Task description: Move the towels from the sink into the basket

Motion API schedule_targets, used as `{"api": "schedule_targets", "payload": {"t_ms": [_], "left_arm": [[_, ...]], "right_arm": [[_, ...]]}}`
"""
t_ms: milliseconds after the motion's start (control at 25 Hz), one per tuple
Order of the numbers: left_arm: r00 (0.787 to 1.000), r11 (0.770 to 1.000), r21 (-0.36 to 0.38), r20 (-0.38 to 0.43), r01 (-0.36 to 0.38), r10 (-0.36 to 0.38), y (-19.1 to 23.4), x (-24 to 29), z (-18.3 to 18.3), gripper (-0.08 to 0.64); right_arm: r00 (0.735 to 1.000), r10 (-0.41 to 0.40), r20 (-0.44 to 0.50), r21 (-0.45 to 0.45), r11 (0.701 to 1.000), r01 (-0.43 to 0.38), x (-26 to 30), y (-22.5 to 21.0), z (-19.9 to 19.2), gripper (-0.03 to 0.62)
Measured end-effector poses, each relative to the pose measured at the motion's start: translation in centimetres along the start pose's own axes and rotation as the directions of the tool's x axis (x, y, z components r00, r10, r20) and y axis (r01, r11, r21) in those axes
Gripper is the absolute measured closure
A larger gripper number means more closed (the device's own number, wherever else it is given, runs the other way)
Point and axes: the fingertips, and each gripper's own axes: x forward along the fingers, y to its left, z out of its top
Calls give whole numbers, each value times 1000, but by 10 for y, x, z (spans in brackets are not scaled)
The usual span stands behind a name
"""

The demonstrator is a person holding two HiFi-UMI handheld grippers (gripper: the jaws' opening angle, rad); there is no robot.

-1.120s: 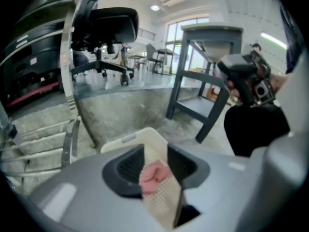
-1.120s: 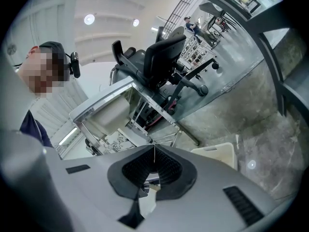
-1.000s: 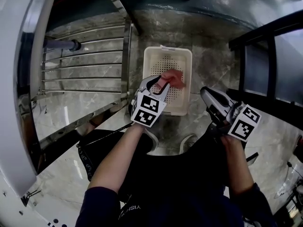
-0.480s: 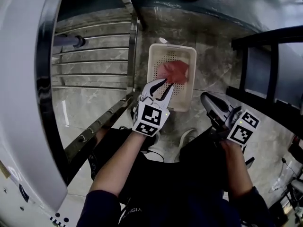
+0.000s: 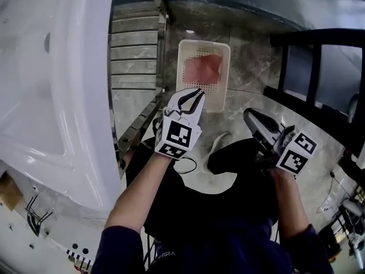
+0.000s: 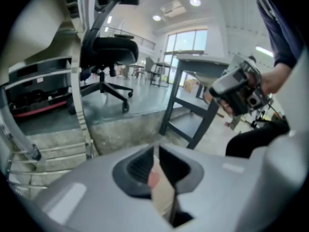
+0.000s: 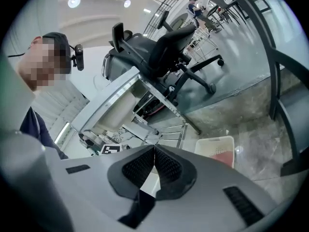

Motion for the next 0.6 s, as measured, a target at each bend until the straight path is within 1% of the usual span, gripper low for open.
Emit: {"api": "schedule_targets", "payload": {"t_ms": [200,400,600], "left_arm": [[1000,1000,6,-7,19,-19,-19,-46,37,537],[1000,1000,2,8,23,-23,-40,-100,84,545],[1000,1000,11,14,8,-8,-52,-141,121,552]], "right_arm": [[1000,-2,-29,-44,999,1,-18,49,18,583],[1000,7,-19,-62,998,-8,-45,101,49,583],[1000,7,-13,-95,995,-8,-68,137,73,584]]}}
